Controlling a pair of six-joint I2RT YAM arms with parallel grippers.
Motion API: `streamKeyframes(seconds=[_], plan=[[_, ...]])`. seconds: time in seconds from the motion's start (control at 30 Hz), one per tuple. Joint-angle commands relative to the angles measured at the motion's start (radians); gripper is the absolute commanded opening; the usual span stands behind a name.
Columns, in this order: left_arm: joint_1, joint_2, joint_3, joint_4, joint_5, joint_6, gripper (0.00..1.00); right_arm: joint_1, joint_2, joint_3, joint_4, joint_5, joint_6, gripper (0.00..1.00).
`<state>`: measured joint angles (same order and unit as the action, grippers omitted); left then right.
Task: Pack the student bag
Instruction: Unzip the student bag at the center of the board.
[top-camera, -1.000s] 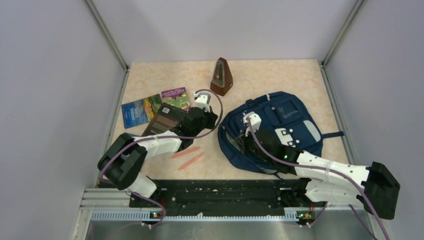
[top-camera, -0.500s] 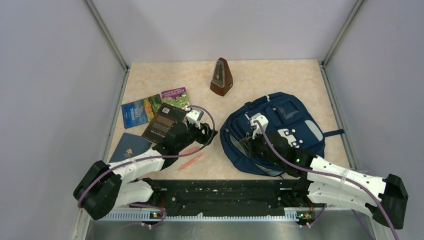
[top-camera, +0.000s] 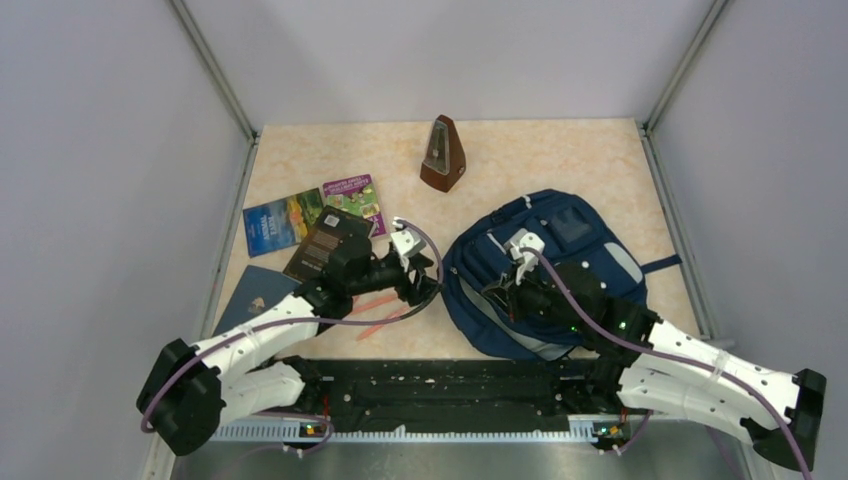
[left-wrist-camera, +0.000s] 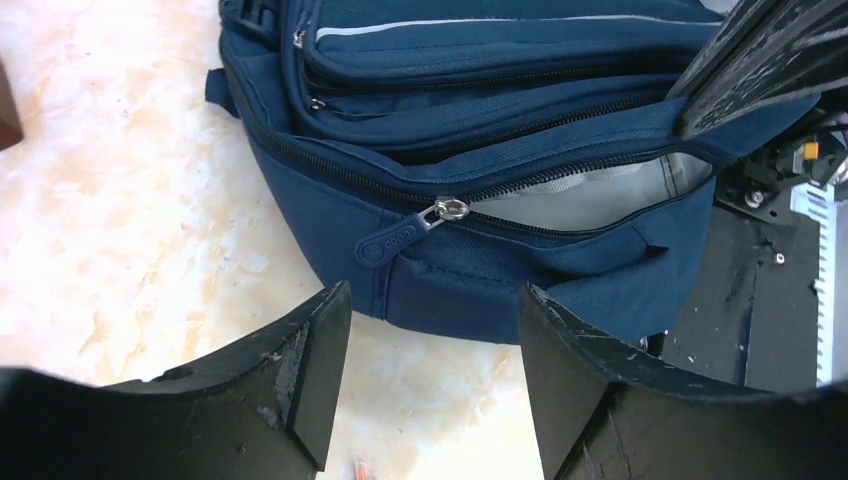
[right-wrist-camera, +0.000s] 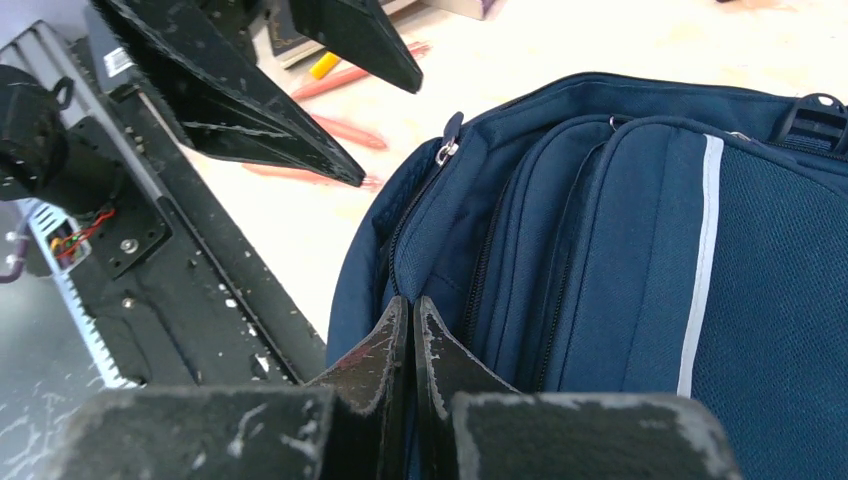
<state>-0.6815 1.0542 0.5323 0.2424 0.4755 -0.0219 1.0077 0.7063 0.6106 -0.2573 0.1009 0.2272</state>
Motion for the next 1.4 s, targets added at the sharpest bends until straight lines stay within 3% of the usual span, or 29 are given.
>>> streamKeyframes(seconds=[0.0,0.17,0.5,0.7,0.87,1.07,1.2,1.37], plan=[[0.001,0.027,0.036,-0.002,0.086,0.066,0.66,-0.006,-0.047,0.091,0.084,-0.108,-0.007,0.00],[0.000,0.051,0.038,0.085,0.104,0.044,0.66,-0.006,-0.048,0.094,0.089,-0.159,-0.003,0.00],[0.000,0.125,0.065,0.076,0.105,0.062,0.58,-0.006,-0.040,0.091,0.092,-0.179,-0.005,0.00],[0.000,0.145,0.079,0.079,0.110,0.054,0.42,-0.007,-0.031,0.089,0.094,-0.182,-0.010,0.00],[0.001,0.163,0.100,0.064,0.112,0.047,0.19,-0.005,-0.028,0.086,0.097,-0.174,-0.009,0.00],[0.001,0.161,0.103,0.061,0.109,0.035,0.01,-0.006,-0.028,0.080,0.100,-0.168,-0.008,0.00],[0.000,0.155,0.104,0.060,0.085,0.014,0.00,-0.006,-0.028,0.078,0.098,-0.158,-0.009,0.00],[0.002,0.152,0.114,0.033,-0.084,-0.023,0.00,-0.006,-0.022,0.080,0.092,-0.164,-0.008,0.00]])
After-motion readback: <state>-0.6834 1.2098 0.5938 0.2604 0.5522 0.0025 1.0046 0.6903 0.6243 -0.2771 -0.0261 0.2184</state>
